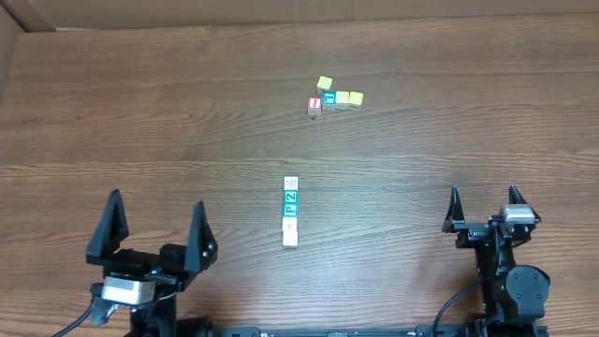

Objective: Flip 5 blocks

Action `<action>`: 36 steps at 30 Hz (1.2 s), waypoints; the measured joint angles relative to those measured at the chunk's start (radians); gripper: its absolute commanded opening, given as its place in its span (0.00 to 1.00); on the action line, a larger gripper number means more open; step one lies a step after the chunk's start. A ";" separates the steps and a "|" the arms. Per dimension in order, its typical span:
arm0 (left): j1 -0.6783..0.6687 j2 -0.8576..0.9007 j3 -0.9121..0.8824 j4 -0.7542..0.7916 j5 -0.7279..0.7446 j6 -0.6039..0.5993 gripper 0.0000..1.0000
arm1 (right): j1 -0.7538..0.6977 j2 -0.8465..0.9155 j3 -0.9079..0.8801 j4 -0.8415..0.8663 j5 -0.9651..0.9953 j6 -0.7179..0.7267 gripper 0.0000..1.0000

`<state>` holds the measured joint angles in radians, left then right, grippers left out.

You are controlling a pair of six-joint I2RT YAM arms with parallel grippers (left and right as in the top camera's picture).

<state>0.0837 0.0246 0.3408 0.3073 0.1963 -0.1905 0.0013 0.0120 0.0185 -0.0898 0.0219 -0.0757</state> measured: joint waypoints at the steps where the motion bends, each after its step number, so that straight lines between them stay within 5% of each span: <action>1: -0.005 -0.006 -0.016 0.005 0.000 0.000 1.00 | 0.000 0.000 0.000 0.000 0.000 -0.001 1.00; 23: -0.019 -0.008 -0.321 0.071 -0.003 0.002 1.00 | 0.000 0.000 0.000 0.000 0.000 -0.002 1.00; 36: -0.019 -0.009 -0.332 -0.356 -0.126 0.003 1.00 | 0.000 0.000 0.000 0.001 0.000 -0.003 1.00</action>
<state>0.0647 0.0158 0.0086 -0.0486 0.0700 -0.1879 0.0013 0.0120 0.0185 -0.0887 0.0216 -0.0788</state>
